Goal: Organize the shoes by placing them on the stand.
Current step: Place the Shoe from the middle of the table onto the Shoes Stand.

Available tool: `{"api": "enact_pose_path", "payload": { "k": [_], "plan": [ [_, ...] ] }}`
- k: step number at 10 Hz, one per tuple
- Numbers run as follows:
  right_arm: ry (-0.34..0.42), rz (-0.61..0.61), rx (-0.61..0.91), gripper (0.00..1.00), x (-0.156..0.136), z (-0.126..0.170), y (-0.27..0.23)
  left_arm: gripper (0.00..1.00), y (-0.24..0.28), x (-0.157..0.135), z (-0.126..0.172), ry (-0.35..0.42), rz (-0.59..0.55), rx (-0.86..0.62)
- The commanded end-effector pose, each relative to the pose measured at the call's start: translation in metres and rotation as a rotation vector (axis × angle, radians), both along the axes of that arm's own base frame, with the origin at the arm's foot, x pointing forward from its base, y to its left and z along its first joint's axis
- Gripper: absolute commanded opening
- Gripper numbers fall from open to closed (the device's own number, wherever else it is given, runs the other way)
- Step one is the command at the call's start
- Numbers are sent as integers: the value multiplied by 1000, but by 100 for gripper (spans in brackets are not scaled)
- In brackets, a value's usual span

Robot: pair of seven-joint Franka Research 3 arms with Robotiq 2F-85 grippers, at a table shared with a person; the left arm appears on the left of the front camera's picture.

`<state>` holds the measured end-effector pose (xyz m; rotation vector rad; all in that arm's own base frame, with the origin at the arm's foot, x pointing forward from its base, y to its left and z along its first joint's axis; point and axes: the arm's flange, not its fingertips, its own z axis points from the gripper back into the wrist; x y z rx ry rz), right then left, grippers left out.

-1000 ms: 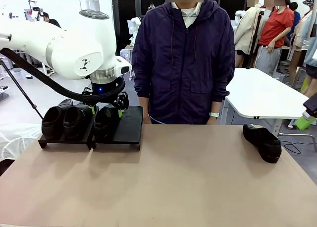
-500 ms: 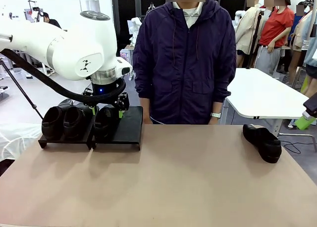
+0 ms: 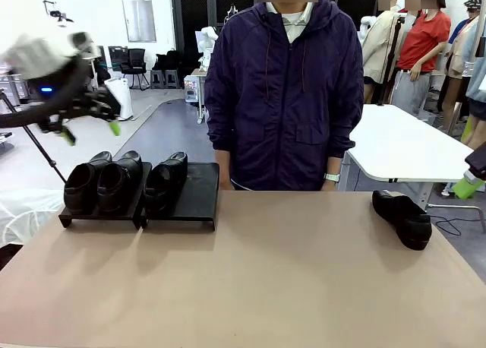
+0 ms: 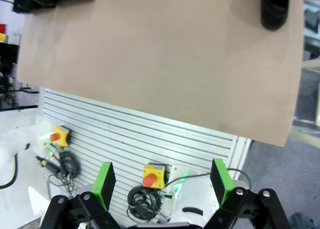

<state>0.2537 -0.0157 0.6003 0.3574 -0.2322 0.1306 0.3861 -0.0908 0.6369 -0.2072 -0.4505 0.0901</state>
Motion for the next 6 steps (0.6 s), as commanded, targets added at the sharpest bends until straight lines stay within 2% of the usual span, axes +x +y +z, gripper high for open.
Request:
{"api": "enact_pose_path", "payload": {
  "k": [1,2,4,5,6],
  "plan": [
    [6,-12,24,100,0,3,3,100,33,-57,-25,-38,-96,-187],
    [6,-12,24,100,0,3,3,100,47,-86,-32,-115,-86,-233],
    [6,-12,24,100,0,3,3,100,63,-133,-51,-240,-85,-128],
    [6,-12,24,100,0,3,3,100,65,-135,-62,-204,-119,-42],
    [6,-12,24,100,0,3,3,100,68,-118,-63,-142,-195,18]
  ]
}}
